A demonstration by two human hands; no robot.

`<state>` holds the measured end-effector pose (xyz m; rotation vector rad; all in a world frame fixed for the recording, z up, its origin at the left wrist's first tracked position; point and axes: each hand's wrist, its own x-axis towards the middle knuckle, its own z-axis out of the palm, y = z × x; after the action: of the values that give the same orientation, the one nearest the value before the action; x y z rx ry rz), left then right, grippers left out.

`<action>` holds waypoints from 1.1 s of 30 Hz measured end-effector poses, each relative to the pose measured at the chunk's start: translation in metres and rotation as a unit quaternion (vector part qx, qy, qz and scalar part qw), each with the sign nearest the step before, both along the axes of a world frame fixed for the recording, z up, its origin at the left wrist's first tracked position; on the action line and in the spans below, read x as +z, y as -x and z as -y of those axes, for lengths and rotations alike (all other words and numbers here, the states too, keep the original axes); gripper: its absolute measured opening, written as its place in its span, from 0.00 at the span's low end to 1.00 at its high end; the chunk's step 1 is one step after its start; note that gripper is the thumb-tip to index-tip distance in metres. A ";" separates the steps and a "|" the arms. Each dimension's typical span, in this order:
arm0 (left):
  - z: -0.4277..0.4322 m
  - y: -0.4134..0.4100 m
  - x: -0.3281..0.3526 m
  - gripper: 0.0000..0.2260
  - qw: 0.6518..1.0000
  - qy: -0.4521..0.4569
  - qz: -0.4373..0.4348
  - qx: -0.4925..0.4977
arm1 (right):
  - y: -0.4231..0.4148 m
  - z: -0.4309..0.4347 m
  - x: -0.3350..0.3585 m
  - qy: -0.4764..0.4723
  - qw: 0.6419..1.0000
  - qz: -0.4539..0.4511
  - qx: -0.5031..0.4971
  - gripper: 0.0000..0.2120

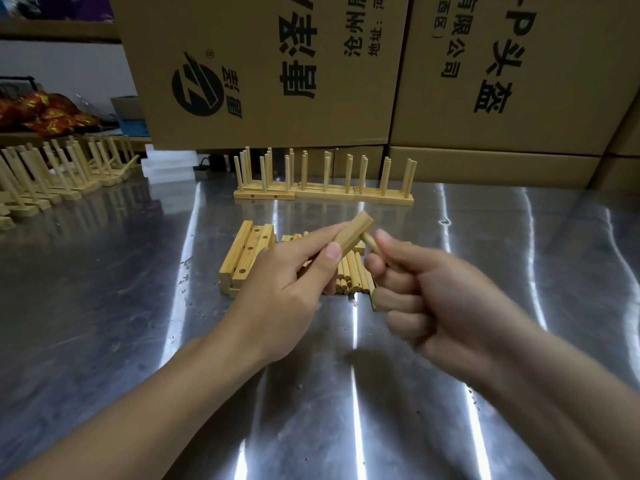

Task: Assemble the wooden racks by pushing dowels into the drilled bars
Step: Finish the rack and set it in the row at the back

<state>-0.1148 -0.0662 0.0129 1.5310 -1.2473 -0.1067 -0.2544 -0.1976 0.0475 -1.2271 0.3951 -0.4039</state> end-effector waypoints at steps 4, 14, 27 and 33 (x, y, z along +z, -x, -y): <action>0.003 0.004 0.000 0.19 1.000 -0.014 0.014 0.014 | 0.002 0.009 0.011 -0.060 0.996 -0.023 0.064 0.18; 0.003 0.003 -0.003 0.18 0.999 -0.012 -0.048 0.005 | -0.002 0.006 -0.023 0.580 0.791 0.002 -0.198 0.22; 0.002 0.008 -0.004 0.20 0.998 -0.012 0.038 0.044 | -0.005 0.006 0.003 -0.019 0.999 -0.010 0.027 0.20; 0.007 0.004 -0.004 0.18 0.984 0.084 -0.137 0.072 | -0.005 0.033 -0.014 0.397 0.902 -0.023 -0.170 0.28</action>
<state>-0.1184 -0.0731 0.0086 1.4023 -0.9027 -0.1118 -0.2496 -0.2309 0.0335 -1.9721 0.5084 -0.8951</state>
